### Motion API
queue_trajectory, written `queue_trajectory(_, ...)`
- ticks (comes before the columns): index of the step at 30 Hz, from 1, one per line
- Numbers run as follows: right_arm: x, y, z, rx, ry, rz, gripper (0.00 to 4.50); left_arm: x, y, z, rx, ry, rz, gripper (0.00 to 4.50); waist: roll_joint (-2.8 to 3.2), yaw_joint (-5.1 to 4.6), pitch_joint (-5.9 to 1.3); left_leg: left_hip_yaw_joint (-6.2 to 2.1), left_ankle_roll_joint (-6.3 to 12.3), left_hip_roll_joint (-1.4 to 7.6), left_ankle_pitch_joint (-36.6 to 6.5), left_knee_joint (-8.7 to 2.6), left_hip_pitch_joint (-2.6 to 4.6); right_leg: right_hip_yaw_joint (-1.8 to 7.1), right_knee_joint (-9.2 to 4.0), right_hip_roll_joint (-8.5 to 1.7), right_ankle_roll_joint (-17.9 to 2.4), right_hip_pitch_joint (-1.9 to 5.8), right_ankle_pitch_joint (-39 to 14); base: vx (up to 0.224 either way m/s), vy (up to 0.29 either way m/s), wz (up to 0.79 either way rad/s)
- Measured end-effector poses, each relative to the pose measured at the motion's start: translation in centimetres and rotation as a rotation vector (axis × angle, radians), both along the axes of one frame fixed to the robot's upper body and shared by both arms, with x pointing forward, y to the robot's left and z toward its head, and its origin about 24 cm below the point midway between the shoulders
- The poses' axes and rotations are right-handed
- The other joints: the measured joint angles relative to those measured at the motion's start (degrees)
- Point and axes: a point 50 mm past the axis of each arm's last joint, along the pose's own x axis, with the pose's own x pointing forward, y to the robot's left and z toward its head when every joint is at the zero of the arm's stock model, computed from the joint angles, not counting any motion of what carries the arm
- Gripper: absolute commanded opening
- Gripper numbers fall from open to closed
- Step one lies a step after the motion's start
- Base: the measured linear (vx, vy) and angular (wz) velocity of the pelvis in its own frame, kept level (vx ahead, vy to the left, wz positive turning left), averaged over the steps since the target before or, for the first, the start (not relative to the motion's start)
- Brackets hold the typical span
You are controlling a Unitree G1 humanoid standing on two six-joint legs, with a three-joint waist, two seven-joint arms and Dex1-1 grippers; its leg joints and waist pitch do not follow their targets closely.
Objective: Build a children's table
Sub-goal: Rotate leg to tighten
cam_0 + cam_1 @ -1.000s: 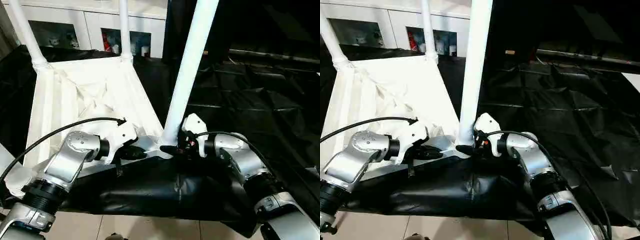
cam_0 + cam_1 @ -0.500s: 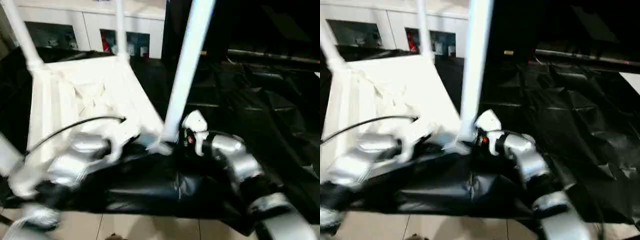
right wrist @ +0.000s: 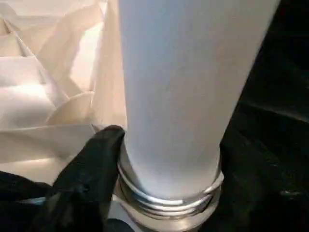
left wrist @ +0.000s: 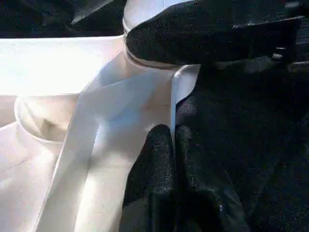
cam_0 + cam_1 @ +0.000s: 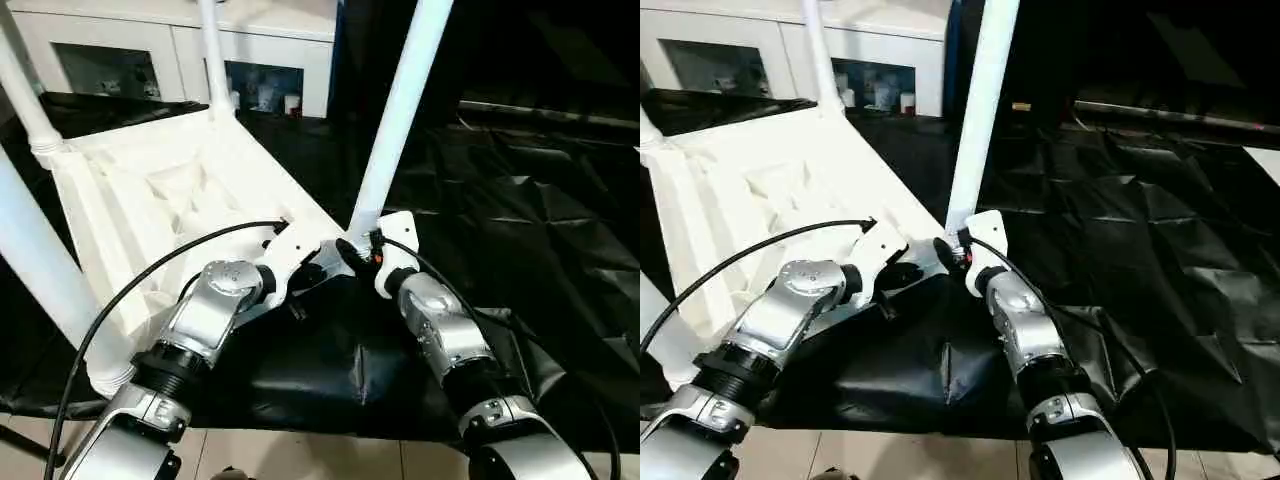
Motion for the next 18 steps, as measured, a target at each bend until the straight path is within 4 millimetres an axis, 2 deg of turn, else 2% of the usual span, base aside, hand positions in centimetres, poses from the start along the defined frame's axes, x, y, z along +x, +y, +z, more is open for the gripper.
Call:
queue_trajectory(1, -0.1, -0.1, 0.0, 0.011, 0.0, 0.007, 3.59, 0.0, 0.1, 0.0, 0.003, -0.001, -0.003, 0.0, 0.01, -0.05, 0.0, 0.0, 0.0, 0.0, 0.0, -0.03, 0.01, 0.0, -0.01, 0.0, 0.0, -0.01, 0.0, 0.0, 0.0, 0.0)
queue_trajectory(2, -0.2, -0.4, 0.1, 0.019, -0.005, 0.042, 3.84, 0.0, 0.4, 0.1, 0.011, -0.01, -0.019, 0.0, 0.03, -0.13, 0.02, 0.0, 0.0, 0.0, 0.0, -0.07, -0.01, 0.0, -0.01, 0.0, 0.0, -0.06, 0.0, 0.0, 0.0, 0.0)
queue_trajectory(6, -0.6, -1.6, 0.9, -0.031, -0.021, 0.203, 4.05, -0.2, 1.4, 0.4, 0.02, -0.012, -0.053, 0.0, 0.04, -0.19, 0.02, 0.01, -0.01, 0.0, 0.0, -0.31, -0.09, -0.02, -0.03, 0.04, 0.1, -0.25, 0.0, 0.0, 0.0, 0.0)
queue_trajectory(11, -1.6, -3.9, 2.4, -0.139, -0.042, 0.446, 4.05, -0.8, 2.7, 0.6, 0.0, 0.004, -0.112, 0.0, 0.0, -0.16, 0.01, 0.06, -0.06, 0.01, 0.0, -0.69, -0.11, -0.05, -0.04, 0.08, 0.0, -0.34, -0.2, 0.0, 0.0, 0.0)
queue_trajectory(18, -2.9, -5.4, 2.9, -0.215, -0.009, 0.655, 4.05, -2.6, 5.8, 0.9, -0.013, 0.091, -0.273, 0.0, -0.07, 0.06, 0.06, 0.06, -0.11, 0.04, -0.1, -0.76, -0.13, -0.11, 0.02, 0.09, -0.1, -0.38, -0.4, 0.0, 0.0, 0.0)
